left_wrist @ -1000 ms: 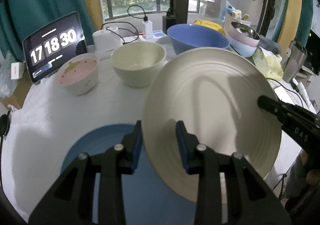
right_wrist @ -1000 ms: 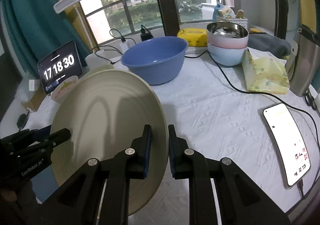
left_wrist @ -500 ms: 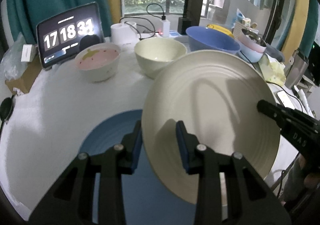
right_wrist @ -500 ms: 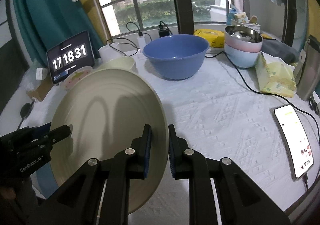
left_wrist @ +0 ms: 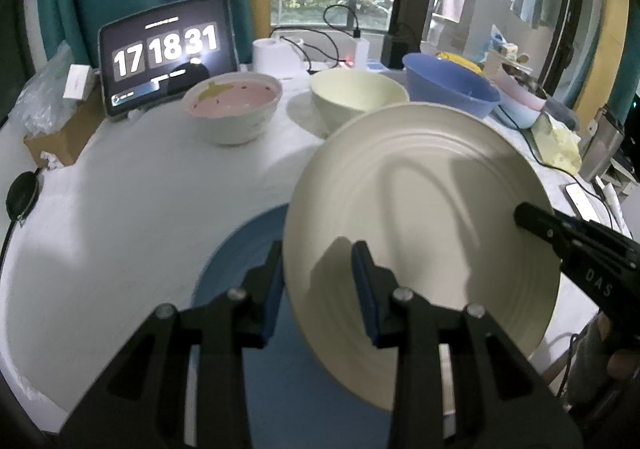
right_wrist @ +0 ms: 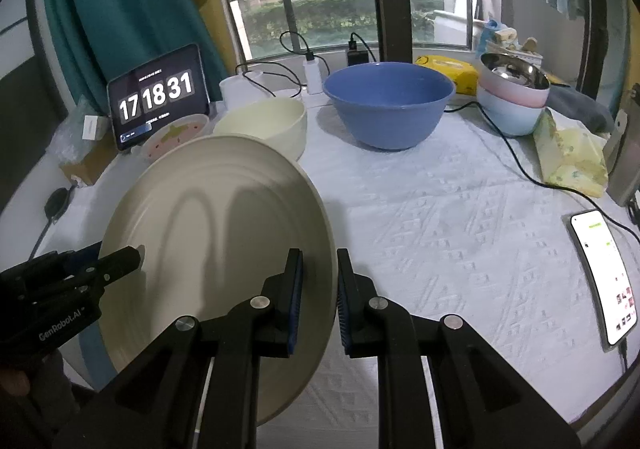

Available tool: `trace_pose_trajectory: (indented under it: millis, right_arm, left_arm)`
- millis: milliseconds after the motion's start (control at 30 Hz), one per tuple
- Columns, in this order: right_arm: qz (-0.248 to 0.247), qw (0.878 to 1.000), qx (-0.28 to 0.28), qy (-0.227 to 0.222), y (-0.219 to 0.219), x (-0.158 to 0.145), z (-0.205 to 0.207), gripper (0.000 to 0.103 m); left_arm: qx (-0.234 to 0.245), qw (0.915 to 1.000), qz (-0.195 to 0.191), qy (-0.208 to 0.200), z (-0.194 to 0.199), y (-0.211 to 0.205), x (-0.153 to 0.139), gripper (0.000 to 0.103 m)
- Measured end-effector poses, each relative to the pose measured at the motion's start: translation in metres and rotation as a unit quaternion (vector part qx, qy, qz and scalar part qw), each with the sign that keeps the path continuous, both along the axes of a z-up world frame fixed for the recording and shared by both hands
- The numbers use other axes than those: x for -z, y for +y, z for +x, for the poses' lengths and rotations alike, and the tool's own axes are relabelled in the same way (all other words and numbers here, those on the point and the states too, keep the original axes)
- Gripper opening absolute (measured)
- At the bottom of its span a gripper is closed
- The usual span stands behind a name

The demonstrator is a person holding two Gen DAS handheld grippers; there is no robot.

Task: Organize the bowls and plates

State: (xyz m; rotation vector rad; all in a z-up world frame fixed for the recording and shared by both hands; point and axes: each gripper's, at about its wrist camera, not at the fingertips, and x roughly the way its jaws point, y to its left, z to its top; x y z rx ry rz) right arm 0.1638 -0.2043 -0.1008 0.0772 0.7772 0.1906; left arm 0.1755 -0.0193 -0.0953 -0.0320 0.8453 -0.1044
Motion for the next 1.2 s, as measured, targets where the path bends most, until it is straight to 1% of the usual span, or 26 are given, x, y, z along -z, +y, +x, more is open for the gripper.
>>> trace_pose_trajectory:
  millis: [667, 900, 1000, 1100, 1200]
  right_arm:
    - [-0.014, 0.999, -0.041, 0.022, 0.046, 0.018, 0.000, 0.018]
    - [-0.017, 0.998, -0.042, 0.032, 0.053, 0.025, 0.003, 0.019]
    - [-0.018, 0.998, -0.042, 0.034, 0.054, 0.026, 0.005, 0.020]
    - [-0.015, 0.998, -0.045, 0.038, 0.054, 0.028, 0.005, 0.021]
    - [-0.016, 0.998, -0.046, 0.046, 0.056, 0.032, 0.007, 0.021]
  left_arm:
    - [-0.037, 0.9990, 0.024, 0.000, -0.017, 0.039, 0.019, 0.034]
    - [-0.035, 0.9989, 0.031, -0.001, -0.020, 0.041, 0.023, 0.034]
    - [-0.035, 0.9991, 0.026, -0.002, -0.021, 0.043, 0.022, 0.036]
    - [-0.034, 0.9985, 0.041, -0.013, -0.023, 0.040, 0.019, 0.037]
    - [-0.025, 0.9989, 0.035, -0.018, -0.024, 0.039, 0.017, 0.048]
